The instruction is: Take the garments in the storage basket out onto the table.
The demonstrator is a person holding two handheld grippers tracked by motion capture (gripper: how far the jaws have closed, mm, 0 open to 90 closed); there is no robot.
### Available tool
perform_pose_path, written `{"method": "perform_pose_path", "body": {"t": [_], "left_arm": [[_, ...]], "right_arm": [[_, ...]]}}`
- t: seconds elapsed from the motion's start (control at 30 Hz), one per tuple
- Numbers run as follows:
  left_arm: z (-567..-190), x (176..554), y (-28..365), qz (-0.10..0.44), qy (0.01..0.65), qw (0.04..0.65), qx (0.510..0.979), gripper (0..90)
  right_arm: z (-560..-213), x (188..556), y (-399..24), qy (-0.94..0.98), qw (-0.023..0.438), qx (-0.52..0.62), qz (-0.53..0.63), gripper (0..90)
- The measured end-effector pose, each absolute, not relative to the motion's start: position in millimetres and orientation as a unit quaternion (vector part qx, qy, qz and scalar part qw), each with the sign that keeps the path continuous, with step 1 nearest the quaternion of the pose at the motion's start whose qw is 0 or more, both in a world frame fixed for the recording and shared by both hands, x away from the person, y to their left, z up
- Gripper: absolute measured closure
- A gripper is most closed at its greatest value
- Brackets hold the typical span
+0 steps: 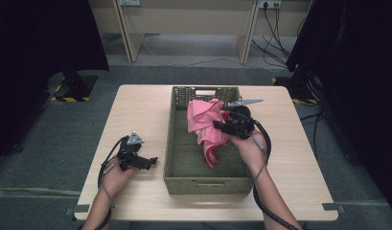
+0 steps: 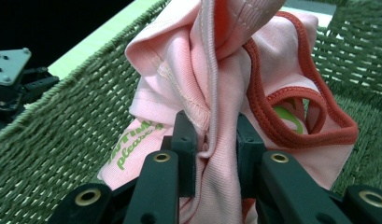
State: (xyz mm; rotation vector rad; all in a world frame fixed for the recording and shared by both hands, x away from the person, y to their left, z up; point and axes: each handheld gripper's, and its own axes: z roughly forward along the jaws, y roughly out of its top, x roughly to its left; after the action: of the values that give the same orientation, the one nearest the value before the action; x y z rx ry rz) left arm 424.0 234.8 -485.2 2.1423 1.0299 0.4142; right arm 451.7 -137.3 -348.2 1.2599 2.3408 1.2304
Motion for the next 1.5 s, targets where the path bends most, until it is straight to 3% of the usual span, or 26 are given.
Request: {"method": "perform_pose_path", "body": {"t": [1.5], "left_arm": [[-485.3, 423.8, 234.7, 0.161, 0.399, 0.357, 0.829, 0.0]], "right_arm": [[-321.8, 429.9, -170.6, 0.773, 0.144, 0.380, 0.488, 75.5]]}}
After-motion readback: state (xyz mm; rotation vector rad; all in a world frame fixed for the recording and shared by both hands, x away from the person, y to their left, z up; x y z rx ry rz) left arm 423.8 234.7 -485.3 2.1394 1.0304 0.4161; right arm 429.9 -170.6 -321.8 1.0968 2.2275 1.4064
